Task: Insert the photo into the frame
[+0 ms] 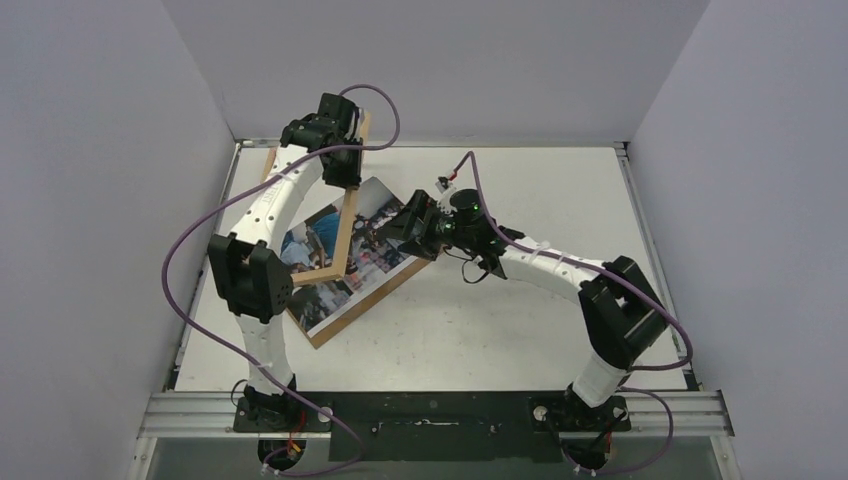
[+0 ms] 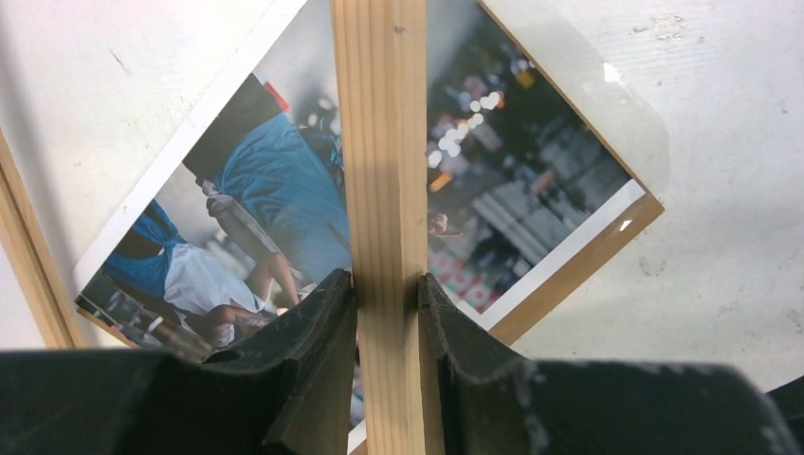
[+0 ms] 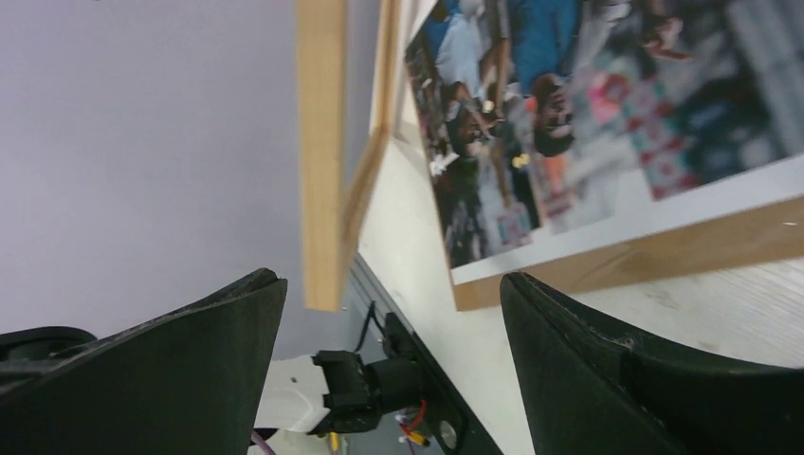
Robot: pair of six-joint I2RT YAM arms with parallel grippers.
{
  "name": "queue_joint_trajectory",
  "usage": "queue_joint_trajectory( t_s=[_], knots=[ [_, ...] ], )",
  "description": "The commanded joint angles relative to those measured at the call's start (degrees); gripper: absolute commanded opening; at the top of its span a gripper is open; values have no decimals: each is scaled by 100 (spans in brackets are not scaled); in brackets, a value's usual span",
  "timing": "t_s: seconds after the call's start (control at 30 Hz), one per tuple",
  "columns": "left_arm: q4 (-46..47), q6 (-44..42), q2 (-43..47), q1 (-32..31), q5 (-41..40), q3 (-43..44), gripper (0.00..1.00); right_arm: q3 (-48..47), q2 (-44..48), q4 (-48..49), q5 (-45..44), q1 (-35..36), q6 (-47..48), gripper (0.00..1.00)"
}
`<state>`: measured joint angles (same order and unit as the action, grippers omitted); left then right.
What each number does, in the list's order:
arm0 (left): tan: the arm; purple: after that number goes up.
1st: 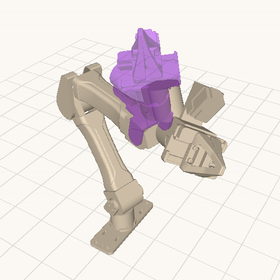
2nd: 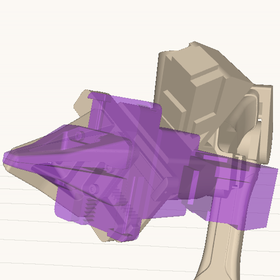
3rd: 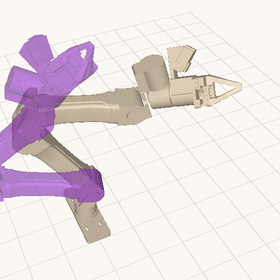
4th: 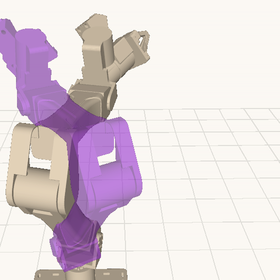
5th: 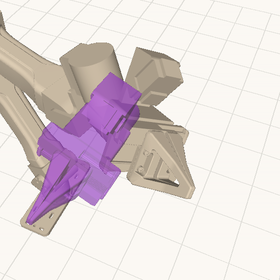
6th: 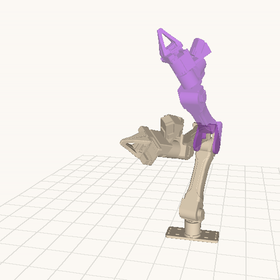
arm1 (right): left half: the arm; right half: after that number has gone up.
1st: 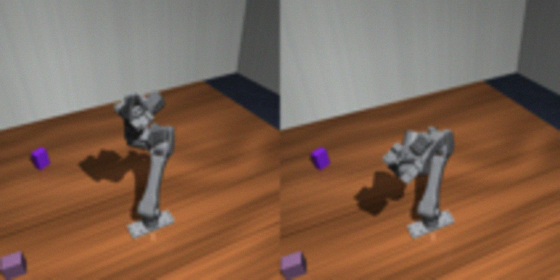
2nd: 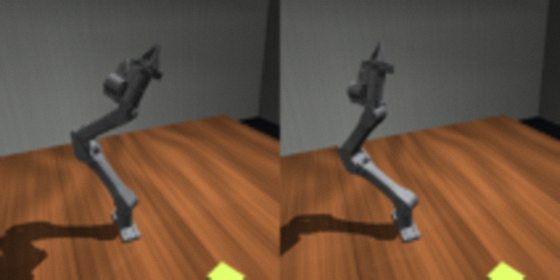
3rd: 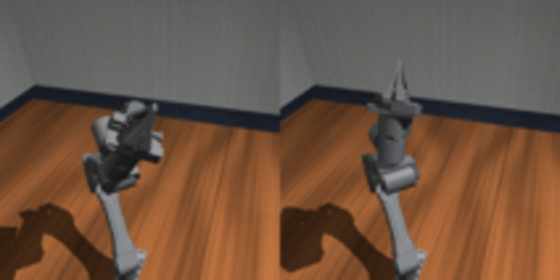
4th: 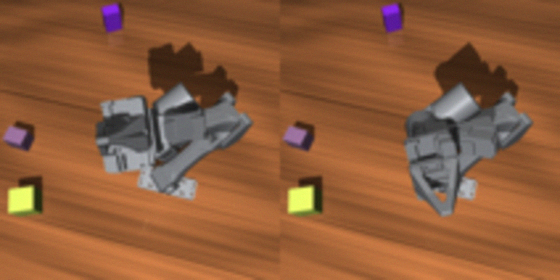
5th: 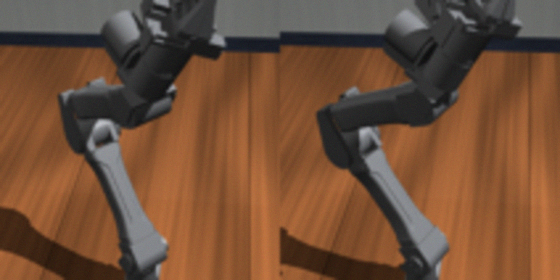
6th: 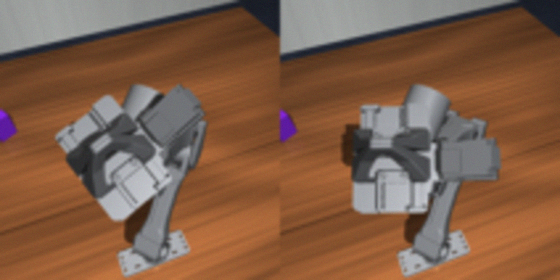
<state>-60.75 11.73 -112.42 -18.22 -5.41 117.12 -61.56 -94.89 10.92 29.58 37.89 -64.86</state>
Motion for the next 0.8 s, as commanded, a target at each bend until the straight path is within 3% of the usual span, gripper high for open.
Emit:
queue_joint_trajectory(
  t_s=[0.0,0.07,0.23,0.47,0.63,0.77],
  knots=[
    [-180,136,-122,38,-341,355,0,-378,-482,1462,-173,296,-1021,86],
    [-191,255,-162,38,-338,368,0,-552,-746,1598,-204,469,-1266,85],
    [-274,500,-301,40,-374,517,0,-1103,-1212,772,-417,919,-1123,84],
    [-288,679,-436,38,-357,531,0,-1621,-1622,619,-470,1064,-1078,79],
    [-285,748,-438,43,-316,581,0,-1710,-1796,447,-475,1115,-1120,65],
    [-294,813,-439,51,-245,617,0,-1704,-1903,868,-410,1120,-1164,53]
  ],
)
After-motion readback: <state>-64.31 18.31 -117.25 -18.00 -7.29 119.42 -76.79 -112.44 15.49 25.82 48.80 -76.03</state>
